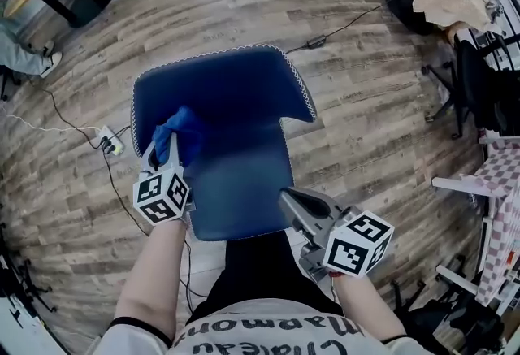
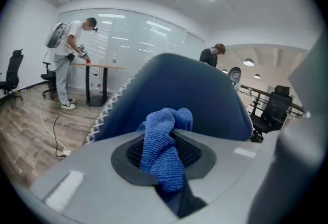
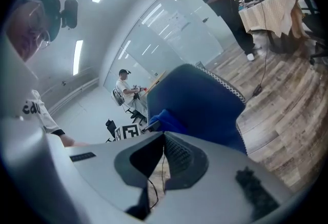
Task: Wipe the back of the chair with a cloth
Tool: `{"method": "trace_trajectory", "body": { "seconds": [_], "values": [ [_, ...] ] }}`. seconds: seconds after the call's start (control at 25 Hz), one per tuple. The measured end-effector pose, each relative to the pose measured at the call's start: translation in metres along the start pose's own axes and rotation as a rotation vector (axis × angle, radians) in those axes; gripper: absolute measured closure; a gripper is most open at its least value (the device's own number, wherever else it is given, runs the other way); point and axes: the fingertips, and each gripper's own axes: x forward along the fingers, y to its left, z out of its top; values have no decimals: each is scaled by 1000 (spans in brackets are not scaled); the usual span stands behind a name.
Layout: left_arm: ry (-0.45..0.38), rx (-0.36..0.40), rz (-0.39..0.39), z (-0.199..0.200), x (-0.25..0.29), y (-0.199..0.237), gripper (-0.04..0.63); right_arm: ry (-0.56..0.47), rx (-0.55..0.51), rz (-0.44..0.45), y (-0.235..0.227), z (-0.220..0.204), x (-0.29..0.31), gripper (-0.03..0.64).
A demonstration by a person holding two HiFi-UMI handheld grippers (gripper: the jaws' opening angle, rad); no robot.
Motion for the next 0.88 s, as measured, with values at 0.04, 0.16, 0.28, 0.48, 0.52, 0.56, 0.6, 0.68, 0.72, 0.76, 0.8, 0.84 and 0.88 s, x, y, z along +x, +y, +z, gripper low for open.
{"method": "trace_trajectory", "body": {
  "seconds": [0.04, 0.16, 0.28, 0.48, 0.52, 0.56, 0.6, 0.68, 0.72, 0.76, 0.8, 0.84, 0.88],
  "values": [
    [-18, -19, 23, 4, -4, 10, 517, 7, -4, 5, 3, -1, 3, 603],
    [-39, -56, 85, 10, -9, 32, 517, 19, -16, 17, 9, -2, 7, 603],
    [-22, -72, 107, 8, -2, 36, 517, 25, -23, 17, 14, -5, 9, 603],
    [-19, -79, 98, 7, 16, 26, 518, 22, -3, -11, 6, -12, 3, 603],
    [-12, -75, 83, 5, 20, 20, 518, 18, 4, -19, 4, -14, 1, 603],
    [-2, -67, 66, 3, 24, 14, 518, 14, 10, -27, 1, -15, -2, 603],
    [8, -60, 50, 2, 28, 8, 518, 11, 15, -33, -1, -16, -4, 603],
    [22, -65, 30, 0, 35, -1, 518, 8, 21, -41, -4, -18, -7, 603],
    [25, -74, 20, -1, 39, -6, 518, 7, 24, -45, -7, -18, -8, 603],
    [29, -81, 8, -2, 42, -11, 520, 4, 28, -51, -9, -19, -10, 603],
    [32, -81, -10, -4, 45, -19, 520, -1, 34, -56, -12, -20, -13, 603],
    [36, -71, -34, -5, 49, -28, 520, -5, 40, -62, -14, -21, -16, 603],
    [40, -55, -63, -6, 52, -38, 520, -9, 45, -69, -16, -23, -18, 603]
  ]
}}
